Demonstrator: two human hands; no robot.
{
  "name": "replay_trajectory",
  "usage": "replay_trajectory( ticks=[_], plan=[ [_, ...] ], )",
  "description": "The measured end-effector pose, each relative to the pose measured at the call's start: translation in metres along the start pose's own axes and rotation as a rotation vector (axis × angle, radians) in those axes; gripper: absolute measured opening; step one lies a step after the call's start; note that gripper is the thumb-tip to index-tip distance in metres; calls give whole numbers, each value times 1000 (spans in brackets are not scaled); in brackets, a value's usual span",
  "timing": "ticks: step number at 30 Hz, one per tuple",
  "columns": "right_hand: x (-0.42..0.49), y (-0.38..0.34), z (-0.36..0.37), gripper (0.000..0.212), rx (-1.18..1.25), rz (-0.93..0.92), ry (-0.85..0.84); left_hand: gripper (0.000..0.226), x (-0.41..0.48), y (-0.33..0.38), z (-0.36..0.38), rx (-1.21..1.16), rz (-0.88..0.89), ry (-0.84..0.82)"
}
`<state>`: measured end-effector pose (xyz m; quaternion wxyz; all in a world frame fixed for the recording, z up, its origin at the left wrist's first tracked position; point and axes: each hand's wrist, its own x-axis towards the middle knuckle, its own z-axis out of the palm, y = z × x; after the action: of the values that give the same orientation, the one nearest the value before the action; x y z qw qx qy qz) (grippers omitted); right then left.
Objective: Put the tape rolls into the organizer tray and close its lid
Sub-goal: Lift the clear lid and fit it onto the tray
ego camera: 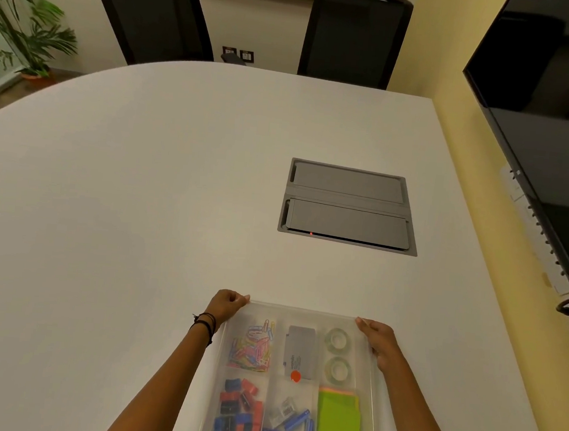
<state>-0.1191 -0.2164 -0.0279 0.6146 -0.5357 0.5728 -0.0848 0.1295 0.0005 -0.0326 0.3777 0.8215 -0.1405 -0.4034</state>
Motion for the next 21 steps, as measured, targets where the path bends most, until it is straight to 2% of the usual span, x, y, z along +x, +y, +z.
replay_trajectory(
  ticks=[2,3,5,7,12,21],
  plan=[
    [0,2,4,25,-62,-73,57,26,0,4,3,171,66,59],
    [-3,3,7,25,-96,-105,88,21,0,8,7,278,105,85],
    [-11,5,14,13,-140,-128,120,24,-6,16,22,445,160,70],
    [-15,9,22,17,-111,-130,153,32,-12,23,43,554,165,57],
    [-12,16,30,20,-110,-130,254,44,-11,34,69,587,119,111],
    [-13,18,26,25,-135,-154,227,35,-13,30,77,526,278,166]
  ],
)
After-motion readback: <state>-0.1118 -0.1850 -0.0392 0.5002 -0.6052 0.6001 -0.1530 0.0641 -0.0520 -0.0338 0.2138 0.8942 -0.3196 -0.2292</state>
